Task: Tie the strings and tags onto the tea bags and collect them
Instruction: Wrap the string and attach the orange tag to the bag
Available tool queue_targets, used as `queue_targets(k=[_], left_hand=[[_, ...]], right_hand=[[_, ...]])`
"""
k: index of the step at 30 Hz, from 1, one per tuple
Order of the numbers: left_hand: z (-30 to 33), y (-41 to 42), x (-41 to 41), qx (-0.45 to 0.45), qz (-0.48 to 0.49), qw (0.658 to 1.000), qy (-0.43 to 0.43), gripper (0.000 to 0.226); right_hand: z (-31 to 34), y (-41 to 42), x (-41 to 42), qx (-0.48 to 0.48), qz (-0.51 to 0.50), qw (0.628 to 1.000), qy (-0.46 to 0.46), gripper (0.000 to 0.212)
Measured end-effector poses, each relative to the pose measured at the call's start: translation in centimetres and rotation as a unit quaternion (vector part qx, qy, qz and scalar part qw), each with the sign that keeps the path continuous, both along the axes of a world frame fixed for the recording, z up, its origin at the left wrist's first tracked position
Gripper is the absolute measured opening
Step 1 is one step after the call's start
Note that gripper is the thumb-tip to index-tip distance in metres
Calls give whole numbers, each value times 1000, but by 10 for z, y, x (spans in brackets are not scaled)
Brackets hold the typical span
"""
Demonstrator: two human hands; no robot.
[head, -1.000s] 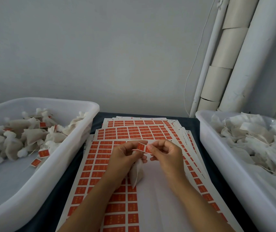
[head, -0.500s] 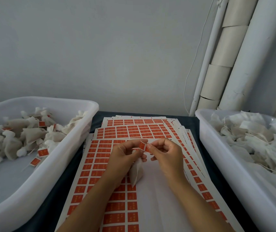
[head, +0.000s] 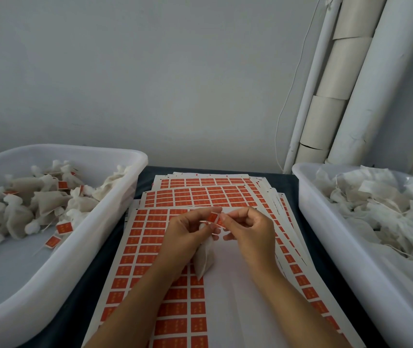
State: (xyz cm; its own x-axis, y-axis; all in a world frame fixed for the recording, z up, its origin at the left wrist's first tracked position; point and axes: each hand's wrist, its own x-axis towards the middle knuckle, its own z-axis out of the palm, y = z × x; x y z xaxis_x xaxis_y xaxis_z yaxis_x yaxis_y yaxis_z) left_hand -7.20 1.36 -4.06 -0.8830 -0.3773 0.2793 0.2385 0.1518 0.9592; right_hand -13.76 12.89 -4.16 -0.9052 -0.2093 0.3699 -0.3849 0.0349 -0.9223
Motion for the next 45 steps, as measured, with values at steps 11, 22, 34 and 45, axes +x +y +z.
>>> queue_targets(k=[11,22,34,45], left_hand=[[-2,-2,0,-17,39,999,19,28],[-1,1,0,-69,62,996,2,52],[0,3,0,1,6,1000,28,43],[5,7,0,55,-60,990,-114,46]], right_hand=[[-2,-2,-2,-54,69,990,-107,13],[4,8,-12,135,84,981,108,17],[3,11,-12,85,69,986,124,14],[6,14,-11,15,86,993,74,13]])
